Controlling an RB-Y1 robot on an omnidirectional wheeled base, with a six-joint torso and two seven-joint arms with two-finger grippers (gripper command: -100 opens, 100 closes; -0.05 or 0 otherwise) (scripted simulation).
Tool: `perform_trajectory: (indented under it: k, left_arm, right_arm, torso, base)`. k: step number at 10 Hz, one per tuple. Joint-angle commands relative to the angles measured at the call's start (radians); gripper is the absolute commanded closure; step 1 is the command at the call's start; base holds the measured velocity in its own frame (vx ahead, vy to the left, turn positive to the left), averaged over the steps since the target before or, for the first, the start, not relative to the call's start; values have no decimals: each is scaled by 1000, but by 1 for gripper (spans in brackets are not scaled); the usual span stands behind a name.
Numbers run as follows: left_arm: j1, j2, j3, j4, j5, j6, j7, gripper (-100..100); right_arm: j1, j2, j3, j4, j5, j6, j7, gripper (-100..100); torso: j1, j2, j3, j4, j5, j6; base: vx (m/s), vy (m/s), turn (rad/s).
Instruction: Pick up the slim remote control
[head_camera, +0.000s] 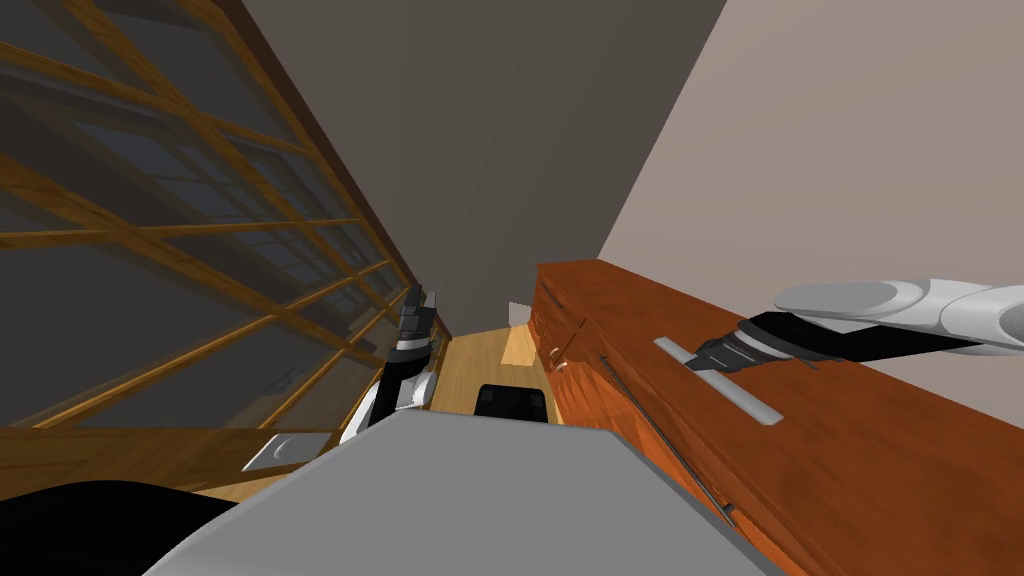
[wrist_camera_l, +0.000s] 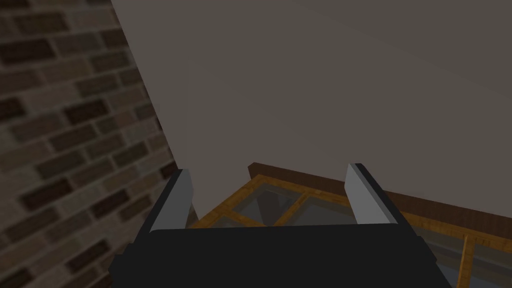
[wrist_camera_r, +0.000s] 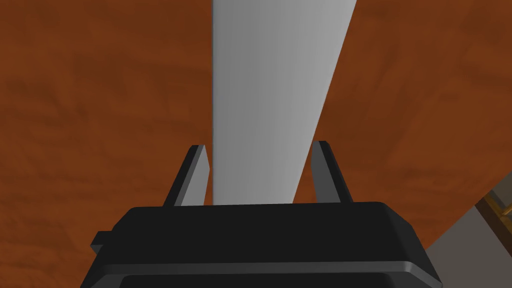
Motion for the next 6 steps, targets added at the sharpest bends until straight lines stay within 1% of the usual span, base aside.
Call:
perform_trajectory:
  k: [1,2,3,4,5,6]
  left_arm:
    - [0,0,0,0,0,0,0,0]
    - [0,0,0,0,0,0,0,0]
    - [0,0,0,0,0,0,0,0]
    - [0,0,0,0,0,0,0,0]
    - [0,0,0,0,0,0,0,0]
    - [0,0,0,0,0,0,0,0]
  right_arm:
    - [0,0,0,0,0,0,0,0]
    - [0,-26,-17,25,-11,-33,0,100]
    - [-3,-31,-19,27,-12,-39,-3,100]
    - [-14,-48,-24,34,-14,-58,-11,100]
    - [-6,-36,-22,33,-13,-45,-2,100]
    - [-7,-38,-23,35,-14,-50,-2,0]
  torso:
    - [0,0,0,0,0,0]
    - [0,0,0,0,0,0]
    - [-1,1,1,0,0,1]
    - [-1,2,1,1,0,0]
    - [-1,2,1,1,1,1]
    - [0,2,1,0,0,1]
  base:
    - [0,0,0]
    - [-18,-15,-104]
    - [-26,-20,-65]
    - [-27,-24,-59]
    - [-11,-12,-9]
    - [0,0,0]
